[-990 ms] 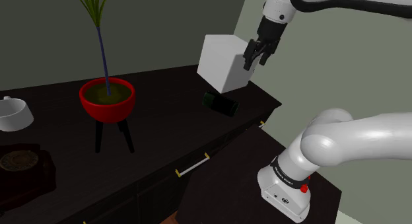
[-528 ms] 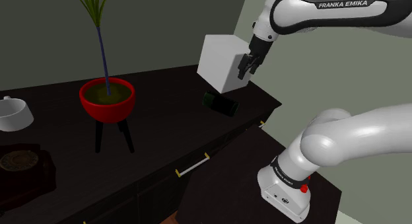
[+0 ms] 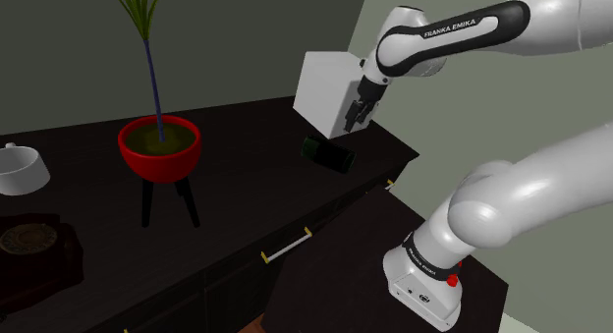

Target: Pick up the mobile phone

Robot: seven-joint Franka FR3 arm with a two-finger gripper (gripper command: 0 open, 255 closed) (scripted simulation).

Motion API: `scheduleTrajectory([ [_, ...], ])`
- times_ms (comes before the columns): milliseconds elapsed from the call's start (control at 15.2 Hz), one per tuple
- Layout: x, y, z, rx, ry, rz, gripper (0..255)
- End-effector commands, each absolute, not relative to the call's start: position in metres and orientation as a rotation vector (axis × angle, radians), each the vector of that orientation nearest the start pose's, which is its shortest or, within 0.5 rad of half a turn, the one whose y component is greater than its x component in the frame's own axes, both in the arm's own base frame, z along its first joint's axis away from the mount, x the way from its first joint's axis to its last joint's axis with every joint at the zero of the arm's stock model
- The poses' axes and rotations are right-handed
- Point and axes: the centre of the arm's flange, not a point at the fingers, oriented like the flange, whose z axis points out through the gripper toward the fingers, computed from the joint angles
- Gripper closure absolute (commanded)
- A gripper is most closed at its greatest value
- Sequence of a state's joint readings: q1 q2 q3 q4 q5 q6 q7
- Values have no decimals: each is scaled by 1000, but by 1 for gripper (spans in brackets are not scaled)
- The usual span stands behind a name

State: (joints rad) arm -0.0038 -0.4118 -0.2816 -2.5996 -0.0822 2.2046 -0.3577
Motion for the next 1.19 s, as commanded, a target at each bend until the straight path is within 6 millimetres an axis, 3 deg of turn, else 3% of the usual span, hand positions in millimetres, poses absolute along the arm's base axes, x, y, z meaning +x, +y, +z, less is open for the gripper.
scheduleTrajectory([
  [0, 399, -125, 367, -3074, -274, -33, 0],
  [726, 467, -176, 248, -2954, -519, -37, 0],
  [1122, 467, -176, 216, -2954, -519, -37, 0],
])
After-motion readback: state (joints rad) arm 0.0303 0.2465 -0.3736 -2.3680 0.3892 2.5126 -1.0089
